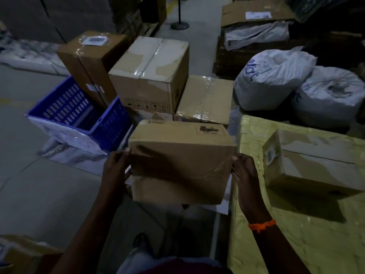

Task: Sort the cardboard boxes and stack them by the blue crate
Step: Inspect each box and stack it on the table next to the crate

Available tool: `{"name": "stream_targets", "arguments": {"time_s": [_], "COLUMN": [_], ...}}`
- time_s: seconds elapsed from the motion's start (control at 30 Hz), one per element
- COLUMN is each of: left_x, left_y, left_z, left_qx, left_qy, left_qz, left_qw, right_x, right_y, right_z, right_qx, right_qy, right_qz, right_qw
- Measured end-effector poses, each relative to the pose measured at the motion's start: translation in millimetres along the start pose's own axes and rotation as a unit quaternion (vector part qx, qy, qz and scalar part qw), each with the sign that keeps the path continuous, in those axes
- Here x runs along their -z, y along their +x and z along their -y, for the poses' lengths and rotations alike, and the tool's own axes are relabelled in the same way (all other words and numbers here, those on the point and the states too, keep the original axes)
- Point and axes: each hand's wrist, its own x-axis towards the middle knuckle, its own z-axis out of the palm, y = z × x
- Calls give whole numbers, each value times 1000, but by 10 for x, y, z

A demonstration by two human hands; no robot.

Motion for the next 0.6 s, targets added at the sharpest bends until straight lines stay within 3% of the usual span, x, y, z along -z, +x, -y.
{"name": "stream_targets", "arguments": {"time_s": [0.2,0.53,0.6], "left_x": [7,272,214], "left_y": [-121,-129,-139], "left_z": [233,441,371], "left_qx": [-2,-36,-102], "left_qy": [-18,129,189], "left_qz": [4,38,34], "left_qw": [1000,990,976], "right_x": [1,-16,-14], "right_y": [-119,-507,-528], "right_z": [-158,-373,-287], "right_qx": [6,3,8], "right_qy": [10,-46,-98], "right_qz": [-39,-103,-103], "right_qw": [999,994,990]}}
